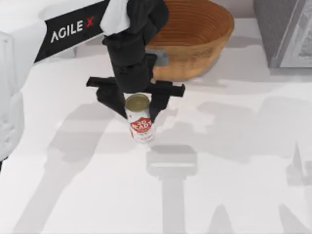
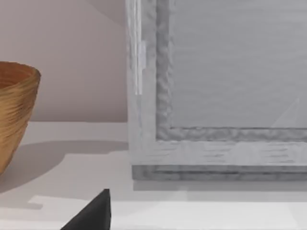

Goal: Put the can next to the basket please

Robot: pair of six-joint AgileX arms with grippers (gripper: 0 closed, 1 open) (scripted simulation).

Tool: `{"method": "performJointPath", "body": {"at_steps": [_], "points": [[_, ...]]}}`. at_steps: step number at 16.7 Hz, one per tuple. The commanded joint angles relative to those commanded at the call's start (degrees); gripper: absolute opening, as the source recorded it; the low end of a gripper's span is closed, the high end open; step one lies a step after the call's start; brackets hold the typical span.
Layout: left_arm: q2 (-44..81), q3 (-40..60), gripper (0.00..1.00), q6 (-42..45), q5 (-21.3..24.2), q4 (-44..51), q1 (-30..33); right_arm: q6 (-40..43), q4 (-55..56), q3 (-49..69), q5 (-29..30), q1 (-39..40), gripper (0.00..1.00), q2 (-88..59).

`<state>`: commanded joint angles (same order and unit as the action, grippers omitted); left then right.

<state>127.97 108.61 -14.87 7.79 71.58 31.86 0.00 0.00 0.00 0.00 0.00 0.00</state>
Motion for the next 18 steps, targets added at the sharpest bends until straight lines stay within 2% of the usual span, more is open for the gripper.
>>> {"method": "performJointPath", "body": {"at_steps": [4, 8, 12, 18], "points": [[6.8, 11.0, 0.0, -14.7, -2.2, 4.7, 7.6, 0.0, 0.0, 0.0, 0.0, 0.0, 1.0, 0.0], [12.6, 20.6, 0.0, -24.7, -5.5, 7.6, 11.8, 0.0, 0.0, 0.0, 0.0, 0.0, 1.0, 0.0], [15.2, 25.0, 0.0, -28.4, -7.5, 9.0, 13.3, 0.0, 0.0, 0.0, 0.0, 0.0, 1.0, 0.0], [15.1, 24.8, 0.0, -28.3, -7.4, 8.8, 13.0, 0.0, 0.0, 0.0, 0.0, 0.0, 1.0, 0.0]]}}
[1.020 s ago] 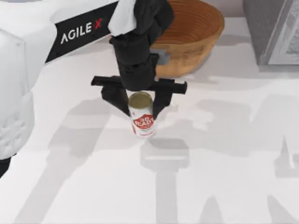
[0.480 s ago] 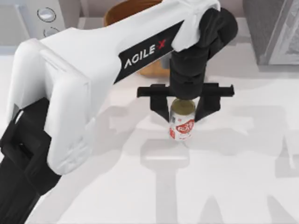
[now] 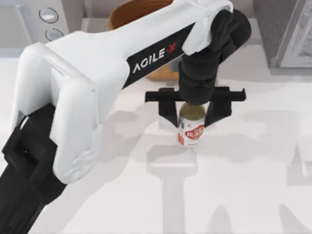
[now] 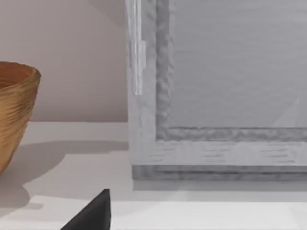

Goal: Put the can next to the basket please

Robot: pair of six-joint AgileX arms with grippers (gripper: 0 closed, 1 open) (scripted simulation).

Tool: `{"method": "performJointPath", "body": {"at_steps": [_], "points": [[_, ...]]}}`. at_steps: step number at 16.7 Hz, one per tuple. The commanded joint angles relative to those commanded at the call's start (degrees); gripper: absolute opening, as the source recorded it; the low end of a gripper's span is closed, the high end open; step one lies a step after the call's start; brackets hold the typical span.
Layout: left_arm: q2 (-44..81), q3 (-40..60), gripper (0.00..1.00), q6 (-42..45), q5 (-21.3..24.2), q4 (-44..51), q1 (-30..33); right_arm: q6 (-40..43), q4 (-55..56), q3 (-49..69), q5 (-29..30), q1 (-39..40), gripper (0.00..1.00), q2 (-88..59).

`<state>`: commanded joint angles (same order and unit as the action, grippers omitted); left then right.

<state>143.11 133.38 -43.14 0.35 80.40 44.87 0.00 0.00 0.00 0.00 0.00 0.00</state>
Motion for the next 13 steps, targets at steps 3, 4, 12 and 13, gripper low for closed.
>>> {"method": "performJointPath", "body": {"at_steps": [3, 4, 12, 13], "points": [[0.0, -1.5, 0.0, -0.1, 0.0, -1.2, 0.2, 0.0, 0.0, 0.0, 0.0, 0.0, 1.0, 0.0], [-0.1, -1.8, 0.0, -0.1, 0.0, -1.6, 0.3, 0.0, 0.0, 0.0, 0.0, 0.0, 1.0, 0.0], [-0.1, -1.9, 0.3, -0.1, -0.1, -1.7, 0.3, 0.0, 0.0, 0.0, 0.0, 0.0, 1.0, 0.0], [-0.1, -1.9, 0.38, -0.1, -0.1, -1.7, 0.3, 0.0, 0.0, 0.0, 0.0, 0.0, 1.0, 0.0]]}}
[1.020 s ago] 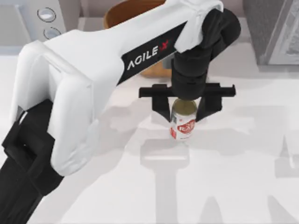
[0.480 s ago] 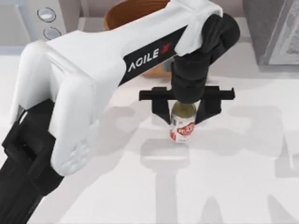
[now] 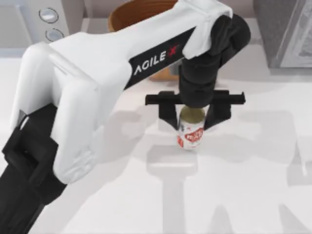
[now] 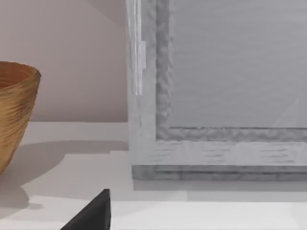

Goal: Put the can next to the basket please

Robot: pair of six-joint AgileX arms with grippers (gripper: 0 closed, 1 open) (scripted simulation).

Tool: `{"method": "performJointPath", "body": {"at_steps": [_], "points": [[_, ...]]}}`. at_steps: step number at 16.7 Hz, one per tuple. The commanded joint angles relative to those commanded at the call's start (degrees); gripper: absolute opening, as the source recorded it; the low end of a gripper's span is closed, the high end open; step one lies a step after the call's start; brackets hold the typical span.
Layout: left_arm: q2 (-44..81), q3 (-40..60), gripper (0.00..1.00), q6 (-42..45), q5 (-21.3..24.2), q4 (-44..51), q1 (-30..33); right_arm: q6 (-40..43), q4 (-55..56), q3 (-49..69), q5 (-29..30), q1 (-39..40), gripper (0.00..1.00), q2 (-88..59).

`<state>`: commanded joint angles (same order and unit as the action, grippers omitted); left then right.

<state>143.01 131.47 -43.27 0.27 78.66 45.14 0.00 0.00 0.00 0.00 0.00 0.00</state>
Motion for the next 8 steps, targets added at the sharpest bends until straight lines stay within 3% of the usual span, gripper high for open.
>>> {"method": "performJointPath", "body": {"at_steps": [8], "points": [[0.0, 0.0, 0.98, 0.0, 0.0, 0.0, 0.0, 0.0, 0.0, 0.0, 0.0, 0.0, 1.0, 0.0]]}}
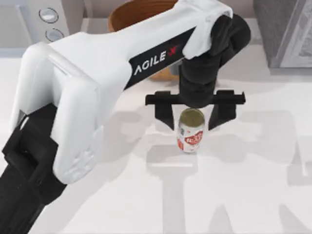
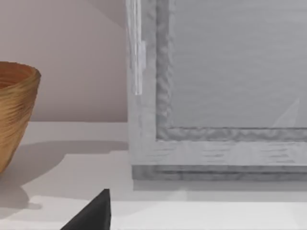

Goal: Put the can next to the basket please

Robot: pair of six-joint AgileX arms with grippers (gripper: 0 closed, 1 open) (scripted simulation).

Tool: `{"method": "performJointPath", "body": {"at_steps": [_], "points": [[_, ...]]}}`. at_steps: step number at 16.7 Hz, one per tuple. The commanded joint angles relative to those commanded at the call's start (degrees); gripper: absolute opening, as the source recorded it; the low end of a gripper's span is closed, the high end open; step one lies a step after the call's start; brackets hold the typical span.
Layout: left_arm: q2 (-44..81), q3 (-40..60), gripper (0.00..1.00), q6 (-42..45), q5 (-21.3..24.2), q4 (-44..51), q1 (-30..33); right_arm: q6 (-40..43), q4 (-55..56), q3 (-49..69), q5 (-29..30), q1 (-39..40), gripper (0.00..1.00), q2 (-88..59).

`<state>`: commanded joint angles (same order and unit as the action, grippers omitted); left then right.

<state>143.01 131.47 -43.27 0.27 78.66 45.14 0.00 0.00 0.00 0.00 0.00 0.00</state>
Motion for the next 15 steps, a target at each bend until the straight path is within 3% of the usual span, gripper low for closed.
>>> {"method": "performJointPath", "body": {"at_steps": [10, 15], "points": [[0.1, 0.2, 1.0, 0.0, 0.0, 0.2, -0.2, 0.0, 0.0, 0.0, 0.0, 0.0, 1.0, 0.0], [1.7, 8.8, 1.0, -0.1, 0.0, 6.9, -0.1, 0.0, 0.0, 0.0, 0.0, 0.0, 1.0, 0.0]]}}
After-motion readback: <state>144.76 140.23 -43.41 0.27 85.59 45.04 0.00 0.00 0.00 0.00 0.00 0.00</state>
